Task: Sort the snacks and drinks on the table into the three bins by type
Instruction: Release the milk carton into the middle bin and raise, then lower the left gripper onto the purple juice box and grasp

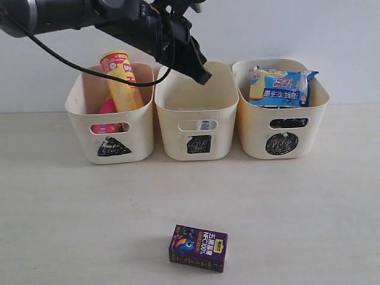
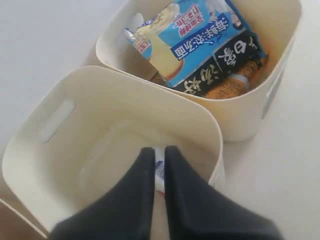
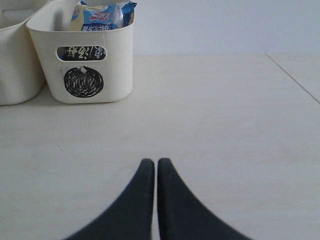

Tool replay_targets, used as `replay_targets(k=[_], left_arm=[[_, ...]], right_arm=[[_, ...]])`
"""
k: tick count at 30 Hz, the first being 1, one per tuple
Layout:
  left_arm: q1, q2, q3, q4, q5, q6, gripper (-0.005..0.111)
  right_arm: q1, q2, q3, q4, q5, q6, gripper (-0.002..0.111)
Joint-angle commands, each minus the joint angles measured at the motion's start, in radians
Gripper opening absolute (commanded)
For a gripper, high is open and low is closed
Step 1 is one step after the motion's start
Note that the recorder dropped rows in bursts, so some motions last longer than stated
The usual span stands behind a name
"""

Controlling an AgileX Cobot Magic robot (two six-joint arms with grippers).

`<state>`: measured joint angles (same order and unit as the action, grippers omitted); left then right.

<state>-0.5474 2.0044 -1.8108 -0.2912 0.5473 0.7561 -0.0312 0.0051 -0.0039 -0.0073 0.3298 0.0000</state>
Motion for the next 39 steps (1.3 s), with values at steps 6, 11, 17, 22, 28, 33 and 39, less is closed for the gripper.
replay_targets(k=[6, 11, 17, 22, 28, 33, 39], left_arm=[[-0.007, -0.09, 0.066, 0.031, 0.16, 0.044, 0.004], [-0.045, -0.141, 0.162, 0.103, 0.159, -0.004, 0.004], [-0.089, -0.141, 0.182, 0.065, 0.337, 0.145, 0.004], [-0.14, -0.135, 0.182, 0.063, 0.474, 0.199, 0.004], [-0.193, -0.074, 0.182, 0.05, 0.579, 0.206, 0.004], [-0.201, -0.024, 0.182, 0.044, 0.635, 0.232, 0.03], [-0.201, 0.022, 0.191, 0.011, 0.648, 0.202, 0.091]], right_arm=[[0.002, -0.005, 0.004, -0.004, -0.008, 0.0, 0.0], [0.002, -0.005, 0.004, -0.004, -0.008, 0.0, 0.0], [0.002, -0.005, 0.004, -0.004, -0.008, 0.0, 0.0], [0.002, -0.005, 0.004, -0.004, -0.008, 0.0, 0.0], [0.002, -0.005, 0.004, -0.004, -0.009, 0.0, 0.0], [0.002, -0.005, 0.004, -0.004, -0.009, 0.0, 0.0], [0.002, -0.005, 0.004, -0.004, -0.009, 0.0, 0.0]])
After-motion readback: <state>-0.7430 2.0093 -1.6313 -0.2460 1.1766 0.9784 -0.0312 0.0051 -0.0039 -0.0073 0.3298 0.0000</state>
